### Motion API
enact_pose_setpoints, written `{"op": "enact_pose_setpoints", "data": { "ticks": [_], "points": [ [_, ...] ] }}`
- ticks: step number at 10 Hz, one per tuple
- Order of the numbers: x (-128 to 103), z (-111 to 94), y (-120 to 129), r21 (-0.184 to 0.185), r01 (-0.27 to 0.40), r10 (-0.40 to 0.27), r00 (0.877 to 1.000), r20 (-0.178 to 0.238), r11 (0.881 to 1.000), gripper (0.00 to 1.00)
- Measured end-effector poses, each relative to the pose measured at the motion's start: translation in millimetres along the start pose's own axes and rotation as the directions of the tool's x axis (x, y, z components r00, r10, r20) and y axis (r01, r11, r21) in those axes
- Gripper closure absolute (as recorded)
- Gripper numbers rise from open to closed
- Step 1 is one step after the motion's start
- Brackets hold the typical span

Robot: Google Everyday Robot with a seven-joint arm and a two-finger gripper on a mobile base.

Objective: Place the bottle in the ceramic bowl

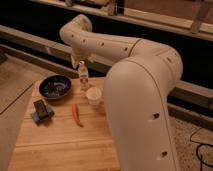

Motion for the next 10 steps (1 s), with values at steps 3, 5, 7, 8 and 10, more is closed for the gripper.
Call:
{"op": "enact_pose_setpoints", "data": {
  "ticks": [3,5,7,8,10],
  "points": [
    [-7.5,9.7,-2.5,-0.004,0.01,-0.01,1.0,-0.021,1.0,0.35],
    [-8.3,18.2,-1.7,-0.016,0.008,-0.008,0.999,-0.042,1.0,0.35],
    [-7.5,27.6,-0.4,-0.028,0.007,-0.008,0.998,-0.066,1.0,0.35],
    [-6.5,32.1,-0.1,-0.031,0.007,-0.01,0.997,-0.081,0.999,0.36],
    [-5.0,41.8,-2.0,-0.027,0.008,-0.01,0.994,-0.106,1.0,0.57]
  ]
}}
